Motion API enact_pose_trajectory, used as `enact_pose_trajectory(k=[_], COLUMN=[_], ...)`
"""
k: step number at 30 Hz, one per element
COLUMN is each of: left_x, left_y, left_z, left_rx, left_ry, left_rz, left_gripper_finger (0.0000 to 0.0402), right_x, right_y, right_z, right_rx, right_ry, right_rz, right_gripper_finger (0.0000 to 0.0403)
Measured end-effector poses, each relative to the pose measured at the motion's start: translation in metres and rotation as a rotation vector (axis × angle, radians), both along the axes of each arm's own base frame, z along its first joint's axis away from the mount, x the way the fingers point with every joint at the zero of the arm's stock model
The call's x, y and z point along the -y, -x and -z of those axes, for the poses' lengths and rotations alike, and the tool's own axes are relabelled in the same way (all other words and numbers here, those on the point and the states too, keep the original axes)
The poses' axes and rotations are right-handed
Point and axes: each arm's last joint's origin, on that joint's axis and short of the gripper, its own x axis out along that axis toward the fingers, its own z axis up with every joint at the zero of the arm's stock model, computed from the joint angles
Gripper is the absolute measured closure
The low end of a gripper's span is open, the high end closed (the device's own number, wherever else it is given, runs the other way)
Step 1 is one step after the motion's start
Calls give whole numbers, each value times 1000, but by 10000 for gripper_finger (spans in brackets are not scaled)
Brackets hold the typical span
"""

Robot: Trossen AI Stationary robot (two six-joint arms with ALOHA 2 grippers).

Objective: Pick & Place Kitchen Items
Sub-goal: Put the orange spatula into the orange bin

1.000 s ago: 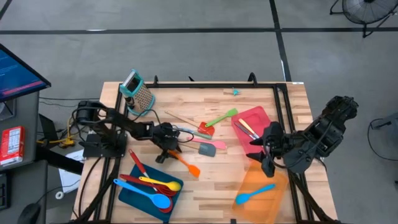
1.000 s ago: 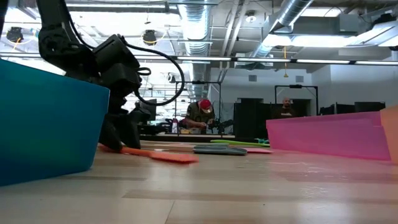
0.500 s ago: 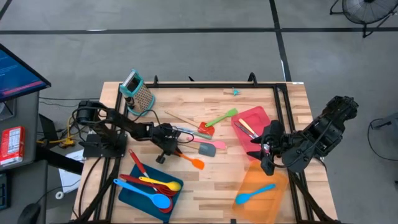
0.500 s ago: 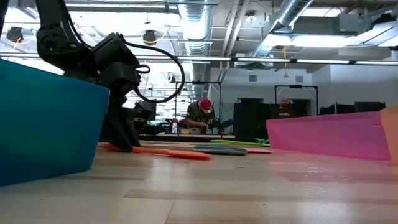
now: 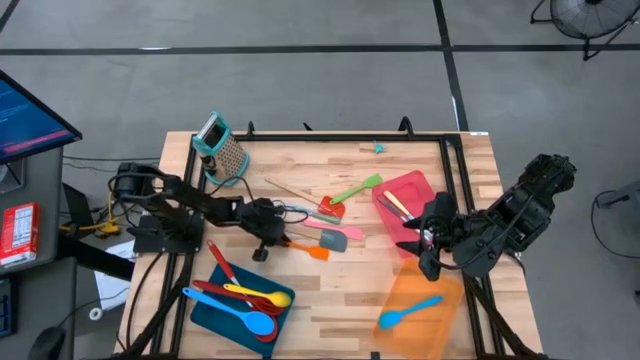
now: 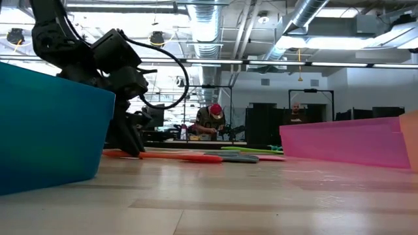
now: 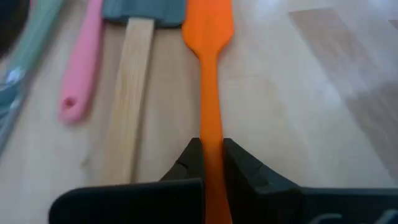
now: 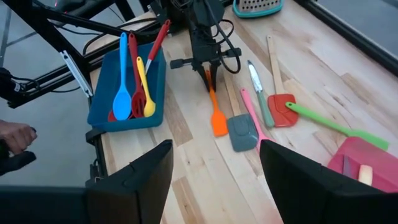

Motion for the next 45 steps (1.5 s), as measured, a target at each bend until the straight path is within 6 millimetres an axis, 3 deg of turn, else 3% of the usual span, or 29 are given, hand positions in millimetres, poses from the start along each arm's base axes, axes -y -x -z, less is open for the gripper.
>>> enact_pose_trajectory(k=[5, 15, 27, 33, 45], left_x=[-1, 0, 7, 28, 30], left_y=[-2, -2, -3, -2, 13], left_z=[-14, -25, -10, -10, 0], left_rx=[66, 104, 36, 44, 103], left_ry=[26, 107, 103, 110, -71], left_rz=[-48, -82, -60, 126, -20], left_gripper_finger=[397, 398, 395, 353, 238], right_x=[2, 4, 4, 4, 5], right_y=[-1, -3, -3, -3, -2], right_z=[0, 0, 0, 0, 0], right_rx=[8, 9, 9, 8, 4], right_ry=[31, 33, 34, 34, 51], right_rz=[10, 23, 23, 22, 21], right_gripper_finger=[168, 168, 168, 168, 168])
